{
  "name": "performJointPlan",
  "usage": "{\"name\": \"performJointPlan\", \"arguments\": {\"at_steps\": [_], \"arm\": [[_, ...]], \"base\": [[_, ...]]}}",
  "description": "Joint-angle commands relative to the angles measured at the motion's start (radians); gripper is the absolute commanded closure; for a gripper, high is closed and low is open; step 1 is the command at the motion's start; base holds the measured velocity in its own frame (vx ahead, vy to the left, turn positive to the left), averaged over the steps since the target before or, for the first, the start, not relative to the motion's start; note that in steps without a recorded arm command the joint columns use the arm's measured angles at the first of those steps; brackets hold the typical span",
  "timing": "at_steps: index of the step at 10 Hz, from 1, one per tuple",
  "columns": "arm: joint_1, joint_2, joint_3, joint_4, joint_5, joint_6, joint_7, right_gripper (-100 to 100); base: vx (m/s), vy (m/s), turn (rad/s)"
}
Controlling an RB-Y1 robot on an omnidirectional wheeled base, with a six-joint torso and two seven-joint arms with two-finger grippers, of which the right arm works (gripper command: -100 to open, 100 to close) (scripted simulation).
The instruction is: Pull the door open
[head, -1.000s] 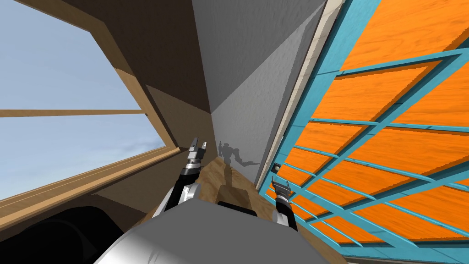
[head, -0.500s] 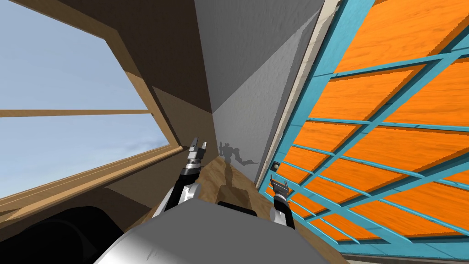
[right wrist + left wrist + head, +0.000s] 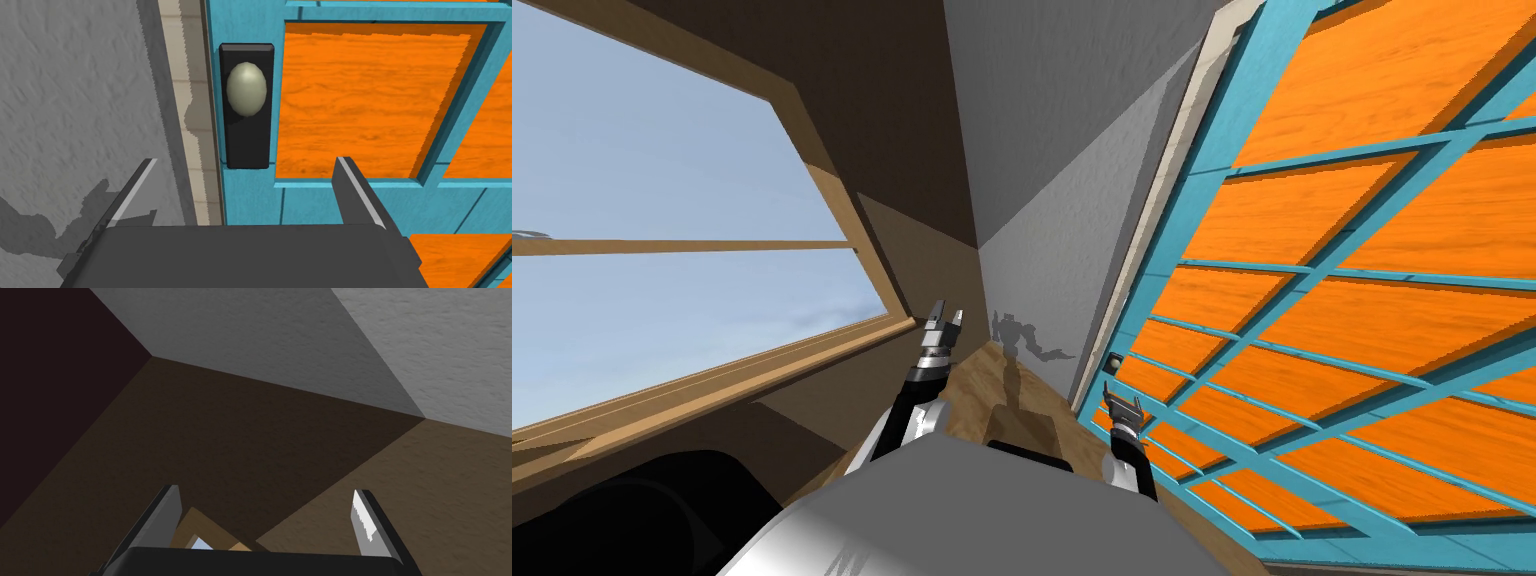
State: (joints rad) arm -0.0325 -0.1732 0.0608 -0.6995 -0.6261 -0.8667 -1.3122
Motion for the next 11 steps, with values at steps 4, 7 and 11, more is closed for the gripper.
{"name": "performJointPlan", "arguments": {"at_steps": [4,7,11], "arm": [[0.027,-0.066,-0.008,0.023,-0.012,-0.018,-0.076,-100],[0.045,-0.104,-0.012,0.033,-0.019,-0.027,-0.117,-100],[0.055,-0.110,-0.014,0.022,-0.021,-0.023,-0.119,100]], "base": [[0.199,-0.006,0.078],[0.177,-0.026,0.075],[0.052,-0.006,0.013]]}}
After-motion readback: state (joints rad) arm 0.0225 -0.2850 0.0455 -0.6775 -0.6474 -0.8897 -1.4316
